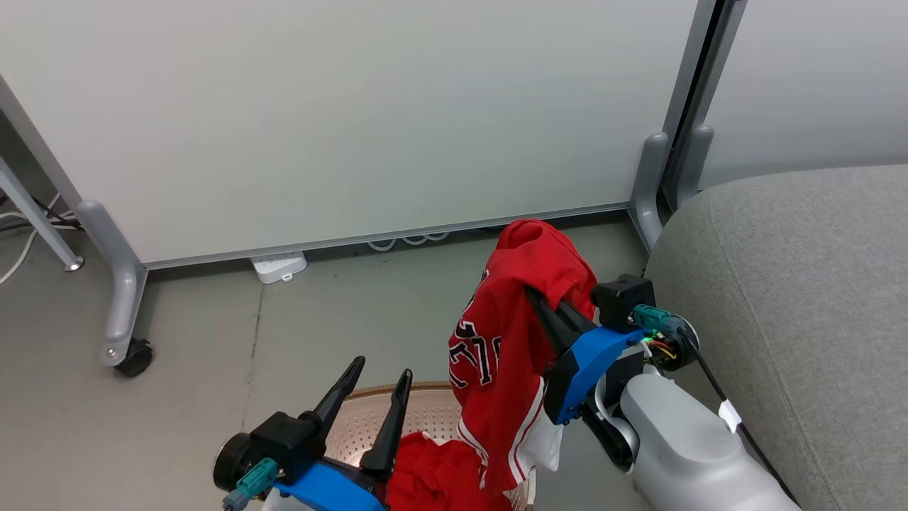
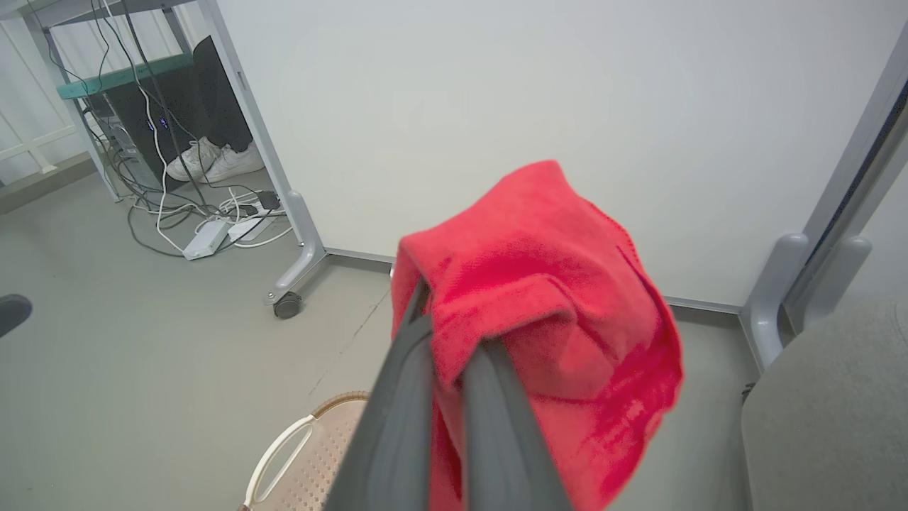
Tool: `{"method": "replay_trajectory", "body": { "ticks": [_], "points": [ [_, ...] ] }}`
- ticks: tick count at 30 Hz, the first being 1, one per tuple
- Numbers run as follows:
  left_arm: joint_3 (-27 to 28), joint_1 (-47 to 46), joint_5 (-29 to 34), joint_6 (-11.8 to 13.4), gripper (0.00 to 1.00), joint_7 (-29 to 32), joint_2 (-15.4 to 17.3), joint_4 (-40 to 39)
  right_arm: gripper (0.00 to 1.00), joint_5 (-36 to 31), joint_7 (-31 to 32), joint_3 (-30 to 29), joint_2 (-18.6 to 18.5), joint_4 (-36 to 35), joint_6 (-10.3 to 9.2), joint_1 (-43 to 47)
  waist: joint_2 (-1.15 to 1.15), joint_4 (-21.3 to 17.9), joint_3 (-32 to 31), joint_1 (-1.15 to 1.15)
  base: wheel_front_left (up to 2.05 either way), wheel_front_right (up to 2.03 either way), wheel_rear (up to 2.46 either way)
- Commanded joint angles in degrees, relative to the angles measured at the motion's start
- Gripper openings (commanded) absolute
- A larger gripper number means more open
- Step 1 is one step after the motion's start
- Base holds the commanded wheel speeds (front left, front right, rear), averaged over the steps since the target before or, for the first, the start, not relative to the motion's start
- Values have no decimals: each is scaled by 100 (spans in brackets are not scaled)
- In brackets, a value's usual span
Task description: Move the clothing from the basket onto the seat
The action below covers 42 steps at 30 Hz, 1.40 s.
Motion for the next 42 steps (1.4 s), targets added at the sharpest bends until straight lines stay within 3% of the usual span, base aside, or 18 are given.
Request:
{"method": "replay_trajectory", "body": {
  "ticks": [1, 11, 17, 34, 42],
  "points": [
    [164, 110, 127, -85, 100, -19, -20, -62, 0, -39, -34, -35, -4, -44, -4, -19, 0, 12, 0, 0, 0, 0, 0],
    [686, 363, 592, -338, 100, -19, -268, -61, 0, -105, -37, -96, -4, -120, -4, 70, 0, 0, -1, 0, 0, 0, 0],
    [862, 391, 737, -410, 100, -19, -343, -46, 0, -105, -21, -98, -4, -146, -4, 55, 0, -243, 28, 0, 0, 0, 0],
    [963, 227, 932, -465, 100, -19, -476, -97, 0, -257, 28, -177, -4, -163, -4, -61, 0, -1920, 269, 0, 0, 0, 0],
    [898, 185, 913, -468, 100, -18, -435, -89, 0, -283, 10, -267, -3, -172, -4, -10, 0, -2504, 336, 0, 0, 0, 0]
  ]
}}
